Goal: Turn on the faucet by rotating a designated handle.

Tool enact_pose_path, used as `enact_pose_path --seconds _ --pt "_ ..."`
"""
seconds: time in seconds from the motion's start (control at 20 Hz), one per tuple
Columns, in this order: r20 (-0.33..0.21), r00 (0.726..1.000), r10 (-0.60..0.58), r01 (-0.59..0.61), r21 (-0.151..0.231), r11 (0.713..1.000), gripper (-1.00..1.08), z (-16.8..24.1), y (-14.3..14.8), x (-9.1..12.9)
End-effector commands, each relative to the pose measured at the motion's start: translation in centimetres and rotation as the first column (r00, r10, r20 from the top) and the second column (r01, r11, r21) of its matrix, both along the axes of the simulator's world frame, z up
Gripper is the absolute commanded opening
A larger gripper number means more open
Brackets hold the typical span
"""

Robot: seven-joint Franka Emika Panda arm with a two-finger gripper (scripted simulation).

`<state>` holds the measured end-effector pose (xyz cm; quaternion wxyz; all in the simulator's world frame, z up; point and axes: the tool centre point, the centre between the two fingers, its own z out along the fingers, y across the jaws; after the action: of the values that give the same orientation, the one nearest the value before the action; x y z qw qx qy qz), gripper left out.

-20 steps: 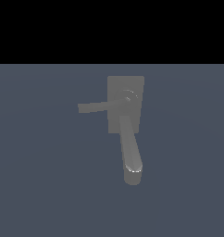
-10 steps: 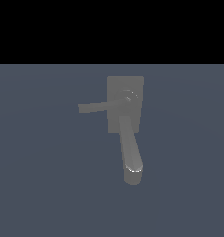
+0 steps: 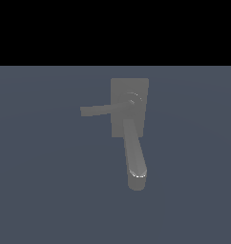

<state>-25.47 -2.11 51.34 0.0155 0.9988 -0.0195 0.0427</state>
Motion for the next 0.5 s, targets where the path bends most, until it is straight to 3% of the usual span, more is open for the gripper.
enact_pose_path --seconds 0.0,0.2,0.45 --pt "0.012 1.000 -0.010 0.010 -0.037 0.999 -1.00 0.3 -0.1 0.0" --pt "0.043 0.999 -0.030 0.035 -0.126 0.991 -1.00 1.0 -0.4 0.1" --pt "0.103 0.993 -0.057 0.083 -0.276 0.958 -1.00 2.4 -0.8 0.3"
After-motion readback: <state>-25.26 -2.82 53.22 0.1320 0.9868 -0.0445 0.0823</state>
